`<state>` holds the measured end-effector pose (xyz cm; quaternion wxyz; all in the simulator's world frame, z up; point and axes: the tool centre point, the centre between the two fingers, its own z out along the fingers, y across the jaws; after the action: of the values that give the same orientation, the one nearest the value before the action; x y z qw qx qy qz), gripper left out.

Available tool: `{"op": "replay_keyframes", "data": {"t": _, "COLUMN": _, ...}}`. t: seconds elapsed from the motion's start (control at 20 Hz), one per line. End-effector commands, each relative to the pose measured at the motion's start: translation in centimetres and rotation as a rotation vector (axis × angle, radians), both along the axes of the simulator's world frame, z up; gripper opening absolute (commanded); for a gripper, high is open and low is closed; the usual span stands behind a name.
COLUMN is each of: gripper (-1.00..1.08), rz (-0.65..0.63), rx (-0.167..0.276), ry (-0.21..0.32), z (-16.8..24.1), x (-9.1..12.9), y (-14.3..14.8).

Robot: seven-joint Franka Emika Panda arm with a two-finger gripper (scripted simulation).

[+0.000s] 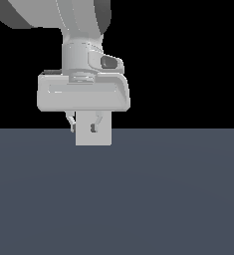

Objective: Plug the charger into the wall socket.

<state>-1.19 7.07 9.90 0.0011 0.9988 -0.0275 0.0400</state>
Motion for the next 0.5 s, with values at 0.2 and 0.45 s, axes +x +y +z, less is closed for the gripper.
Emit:
{"op": "replay_keyframes", "data": {"t": 0.2, "gripper": -1.00, "rz": -0.005, "rx": 0.000, "ry": 0.000, "z": 0.09, "x": 0.14, "y": 0.05}}
{"op": "replay_keyframes", "data": {"t": 0.45, "gripper": -1.00, "rz": -0.005, "rx": 0.000, "ry": 0.000, "z": 0.09, "x": 0.57, "y": 0.02}}
